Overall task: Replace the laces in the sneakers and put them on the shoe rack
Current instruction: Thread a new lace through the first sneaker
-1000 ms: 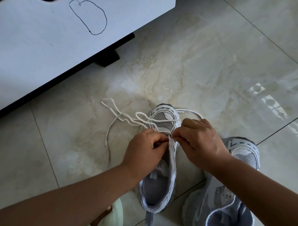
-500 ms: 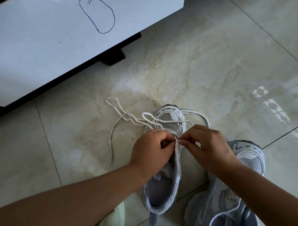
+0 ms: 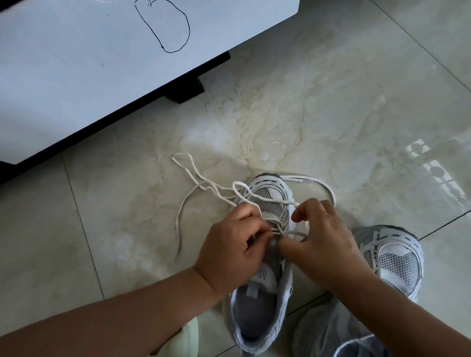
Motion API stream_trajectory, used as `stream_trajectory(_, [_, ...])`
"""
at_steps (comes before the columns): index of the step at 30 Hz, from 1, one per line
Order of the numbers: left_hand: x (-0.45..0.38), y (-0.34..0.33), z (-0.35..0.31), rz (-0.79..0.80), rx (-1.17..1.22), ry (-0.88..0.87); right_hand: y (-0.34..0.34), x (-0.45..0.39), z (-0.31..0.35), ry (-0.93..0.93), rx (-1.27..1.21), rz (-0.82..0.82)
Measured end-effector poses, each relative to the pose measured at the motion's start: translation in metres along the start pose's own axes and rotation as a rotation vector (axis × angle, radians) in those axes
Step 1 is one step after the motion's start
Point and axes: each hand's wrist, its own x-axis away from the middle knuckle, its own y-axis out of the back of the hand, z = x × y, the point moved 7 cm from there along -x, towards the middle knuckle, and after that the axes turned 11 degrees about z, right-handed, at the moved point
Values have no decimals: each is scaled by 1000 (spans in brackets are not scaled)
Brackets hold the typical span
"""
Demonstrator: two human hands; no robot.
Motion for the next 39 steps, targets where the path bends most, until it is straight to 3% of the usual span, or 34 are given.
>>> stream_trajectory(4, [13, 19, 8, -70, -45, 40, -5, 11, 2, -39, -59, -94])
stream_trajectory(8, [34, 40, 41, -130, -52, 211, -7, 16, -10, -95, -121, -112])
stream_trajectory(11, [49, 40, 67, -62, -54, 416, -7, 17, -9, -117, -72, -80])
stream_trajectory(13, [47, 35, 64, -8, -87, 461, -10, 17, -6, -120, -62, -44])
stream_trajectory(16, [25, 34, 28, -22, -228, 312, -11, 16, -3, -108, -112, -18])
stream_trajectory(20, [-3, 4, -14, 147, -447, 9, -11, 15, -2, -92, -177, -39])
stream_trajectory(24, [-18, -11, -17, 218, -515, -54, -11, 14, -2, -51, -175, -71])
stream_trajectory(30, [6, 20, 5, 151, -396, 52, -9, 24, -16, -60, -233, -210])
stream_trajectory(35, [49, 53, 69, 132, -450, 311, -6, 28, -22, -56, -266, -269])
stream_trajectory(39, [39, 34, 48, 169, -376, 258, -7, 28, -19, -30, -292, -263])
